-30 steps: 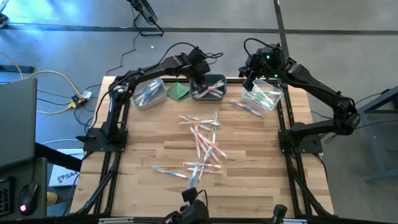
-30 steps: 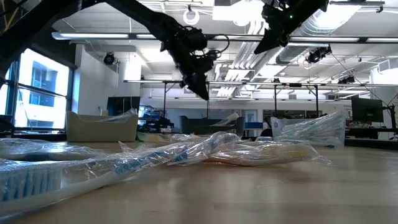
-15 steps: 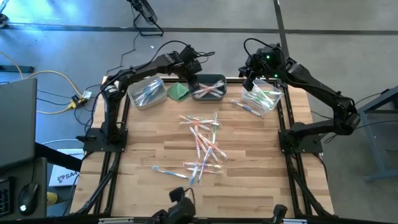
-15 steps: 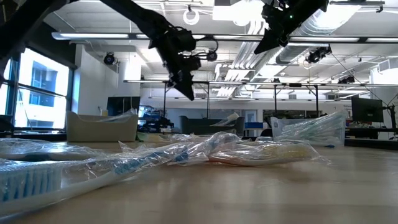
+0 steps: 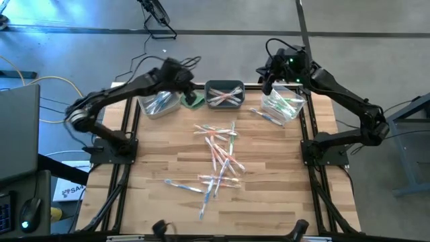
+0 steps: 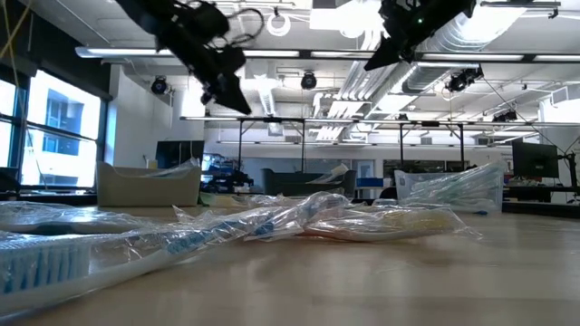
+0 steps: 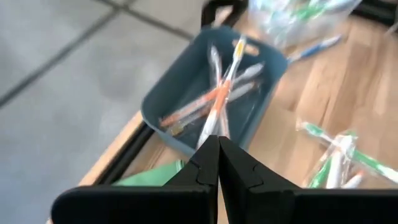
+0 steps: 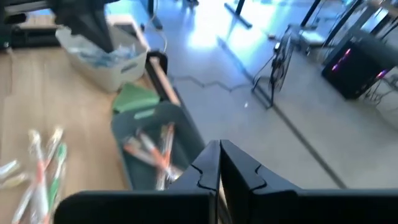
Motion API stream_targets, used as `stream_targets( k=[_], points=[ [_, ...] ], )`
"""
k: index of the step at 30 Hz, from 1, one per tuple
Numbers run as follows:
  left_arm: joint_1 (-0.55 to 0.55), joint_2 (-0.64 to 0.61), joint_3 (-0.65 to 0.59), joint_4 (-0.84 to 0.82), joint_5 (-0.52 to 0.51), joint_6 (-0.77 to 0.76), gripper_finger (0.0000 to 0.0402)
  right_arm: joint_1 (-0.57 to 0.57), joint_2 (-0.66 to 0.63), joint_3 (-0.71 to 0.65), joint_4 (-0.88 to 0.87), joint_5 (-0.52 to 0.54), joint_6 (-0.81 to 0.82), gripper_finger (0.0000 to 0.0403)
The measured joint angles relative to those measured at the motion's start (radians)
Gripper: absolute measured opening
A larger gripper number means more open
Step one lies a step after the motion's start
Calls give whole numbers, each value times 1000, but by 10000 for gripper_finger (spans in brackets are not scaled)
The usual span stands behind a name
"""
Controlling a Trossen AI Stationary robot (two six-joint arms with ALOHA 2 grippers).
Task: Pick & Place Toothbrushes
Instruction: Put the blue toothbrush into the gray bin
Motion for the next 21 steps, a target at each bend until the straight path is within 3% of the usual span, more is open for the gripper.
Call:
stream_targets(
  k=[5, 9, 18, 21],
  points=[
    [0, -218, -159, 127, -16, -45, 0, 1, 0, 0, 76, -2, 0, 4],
    [0, -391, -251, 135, -48, -63, 0, 1, 0, 0, 96, -12, 3, 4],
    [0, -756, -300, -2, -48, -63, 0, 3, 34, 0, 114, -266, 4, 4],
    [0, -841, -300, -60, -48, -69, 0, 20, 72, 0, 137, -285, 4, 4]
  ],
)
